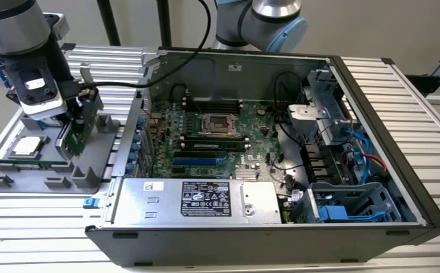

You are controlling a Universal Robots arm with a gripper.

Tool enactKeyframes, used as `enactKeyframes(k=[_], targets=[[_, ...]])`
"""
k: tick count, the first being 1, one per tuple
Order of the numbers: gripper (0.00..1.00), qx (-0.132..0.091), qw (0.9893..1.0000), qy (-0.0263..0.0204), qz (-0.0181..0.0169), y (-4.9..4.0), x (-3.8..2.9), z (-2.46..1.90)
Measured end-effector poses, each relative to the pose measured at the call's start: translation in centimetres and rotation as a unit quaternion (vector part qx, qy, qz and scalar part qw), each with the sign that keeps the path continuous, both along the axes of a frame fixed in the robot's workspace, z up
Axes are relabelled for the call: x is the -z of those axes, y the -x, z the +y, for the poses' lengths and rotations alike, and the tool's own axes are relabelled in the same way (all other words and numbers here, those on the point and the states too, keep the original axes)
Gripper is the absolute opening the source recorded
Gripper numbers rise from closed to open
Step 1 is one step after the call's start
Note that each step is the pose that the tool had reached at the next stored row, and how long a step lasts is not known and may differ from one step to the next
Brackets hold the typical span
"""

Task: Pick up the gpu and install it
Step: 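Pick up the gpu and move the gpu toward the slot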

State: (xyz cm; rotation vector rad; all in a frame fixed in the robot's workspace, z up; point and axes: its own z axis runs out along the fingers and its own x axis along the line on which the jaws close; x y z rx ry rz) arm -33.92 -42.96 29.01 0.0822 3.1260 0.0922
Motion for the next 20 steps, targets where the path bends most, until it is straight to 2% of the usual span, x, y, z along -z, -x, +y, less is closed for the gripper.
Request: enactKeyframes(k=[20], targets=[[0.00, 0.000, 1.0000, 0.0000, 0.0000, 0.00, -1.25, 0.00]])
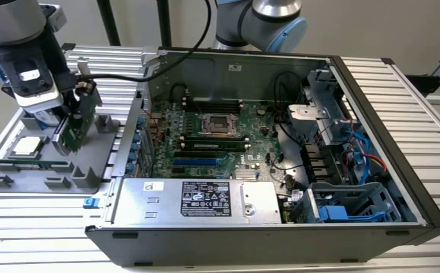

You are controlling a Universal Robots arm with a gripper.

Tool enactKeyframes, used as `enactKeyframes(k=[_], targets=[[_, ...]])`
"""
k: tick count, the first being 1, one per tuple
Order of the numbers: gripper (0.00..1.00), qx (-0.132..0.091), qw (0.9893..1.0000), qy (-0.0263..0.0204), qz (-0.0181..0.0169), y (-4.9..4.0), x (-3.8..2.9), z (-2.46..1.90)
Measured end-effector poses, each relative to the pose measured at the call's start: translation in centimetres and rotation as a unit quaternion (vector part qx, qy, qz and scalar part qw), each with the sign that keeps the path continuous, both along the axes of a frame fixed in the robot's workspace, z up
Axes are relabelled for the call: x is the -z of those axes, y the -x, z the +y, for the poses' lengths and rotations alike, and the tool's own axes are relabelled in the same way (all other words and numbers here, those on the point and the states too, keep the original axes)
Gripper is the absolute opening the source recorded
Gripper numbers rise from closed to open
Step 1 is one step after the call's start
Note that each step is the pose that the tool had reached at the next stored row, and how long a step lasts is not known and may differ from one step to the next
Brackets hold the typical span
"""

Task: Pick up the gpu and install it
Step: 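Pick up the gpu and move the gpu toward the slot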

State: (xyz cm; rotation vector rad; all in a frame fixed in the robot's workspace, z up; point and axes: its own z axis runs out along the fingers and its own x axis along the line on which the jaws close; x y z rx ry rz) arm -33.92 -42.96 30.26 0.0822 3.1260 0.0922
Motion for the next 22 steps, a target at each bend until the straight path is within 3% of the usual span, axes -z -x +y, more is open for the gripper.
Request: enactKeyframes(k=[22], targets=[[0.00, 0.000, 1.0000, 0.0000, 0.0000, 0.00, -1.35, 0.00]])
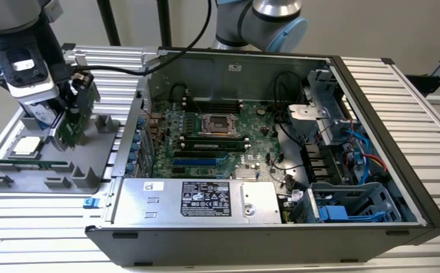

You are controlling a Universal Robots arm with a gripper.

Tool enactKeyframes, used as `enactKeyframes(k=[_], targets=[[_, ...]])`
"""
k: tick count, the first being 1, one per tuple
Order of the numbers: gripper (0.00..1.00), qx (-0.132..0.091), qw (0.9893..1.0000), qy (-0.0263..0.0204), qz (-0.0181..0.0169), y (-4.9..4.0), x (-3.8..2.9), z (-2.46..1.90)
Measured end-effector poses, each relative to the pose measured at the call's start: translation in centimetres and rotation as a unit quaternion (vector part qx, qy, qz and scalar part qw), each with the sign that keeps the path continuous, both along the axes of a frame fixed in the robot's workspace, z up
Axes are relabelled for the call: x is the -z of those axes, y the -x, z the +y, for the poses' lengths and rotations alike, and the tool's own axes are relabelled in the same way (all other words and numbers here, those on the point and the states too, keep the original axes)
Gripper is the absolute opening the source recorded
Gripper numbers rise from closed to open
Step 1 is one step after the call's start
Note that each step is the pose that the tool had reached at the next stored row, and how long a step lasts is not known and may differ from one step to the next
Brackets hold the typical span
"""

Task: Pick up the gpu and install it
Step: 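Pick up the gpu and move the gpu toward the slot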

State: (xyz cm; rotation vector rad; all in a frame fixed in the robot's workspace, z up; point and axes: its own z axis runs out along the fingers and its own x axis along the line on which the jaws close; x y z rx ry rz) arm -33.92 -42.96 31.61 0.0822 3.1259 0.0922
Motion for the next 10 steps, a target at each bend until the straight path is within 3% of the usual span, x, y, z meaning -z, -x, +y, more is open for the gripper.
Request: enactKeyframes(k=[10], targets=[[0.00, 0.000, 1.0000, 0.0000, 0.0000, 0.00, -0.65, 0.00]])
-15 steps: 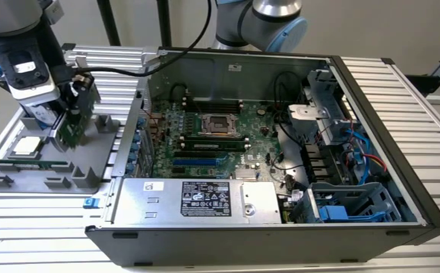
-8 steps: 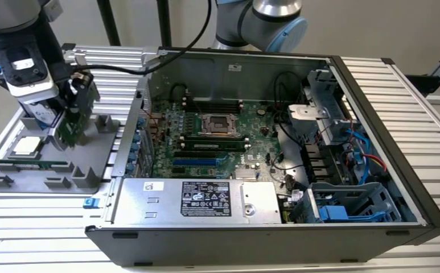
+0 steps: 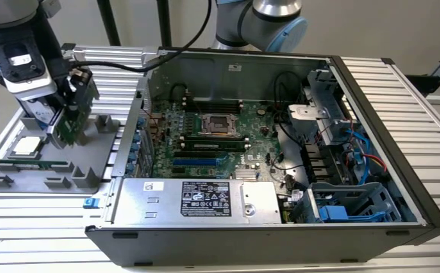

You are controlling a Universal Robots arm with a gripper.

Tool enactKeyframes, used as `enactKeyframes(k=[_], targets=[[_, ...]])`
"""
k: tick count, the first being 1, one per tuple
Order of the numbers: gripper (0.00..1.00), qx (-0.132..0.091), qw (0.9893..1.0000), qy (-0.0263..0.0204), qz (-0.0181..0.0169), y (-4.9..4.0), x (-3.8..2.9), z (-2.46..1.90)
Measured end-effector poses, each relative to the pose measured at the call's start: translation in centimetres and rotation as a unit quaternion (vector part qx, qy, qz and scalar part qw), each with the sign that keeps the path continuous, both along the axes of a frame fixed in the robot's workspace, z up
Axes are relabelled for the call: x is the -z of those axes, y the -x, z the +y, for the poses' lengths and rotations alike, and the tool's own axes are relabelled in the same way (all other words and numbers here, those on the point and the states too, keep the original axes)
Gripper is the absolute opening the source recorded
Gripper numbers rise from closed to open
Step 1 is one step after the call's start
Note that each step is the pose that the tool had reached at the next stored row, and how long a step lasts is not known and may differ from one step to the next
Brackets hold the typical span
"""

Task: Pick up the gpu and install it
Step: 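Pick up the gpu and move the gpu toward the slot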

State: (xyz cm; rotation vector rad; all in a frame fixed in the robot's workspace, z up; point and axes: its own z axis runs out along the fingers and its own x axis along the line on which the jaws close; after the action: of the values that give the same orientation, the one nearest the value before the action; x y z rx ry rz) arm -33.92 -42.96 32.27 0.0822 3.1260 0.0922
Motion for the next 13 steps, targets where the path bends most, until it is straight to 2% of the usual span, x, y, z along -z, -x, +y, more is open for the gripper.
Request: enactKeyframes(k=[13], targets=[[0.00, 0.000, 1.0000, 0.0000, 0.0000, 0.00, -0.83, 0.00]])
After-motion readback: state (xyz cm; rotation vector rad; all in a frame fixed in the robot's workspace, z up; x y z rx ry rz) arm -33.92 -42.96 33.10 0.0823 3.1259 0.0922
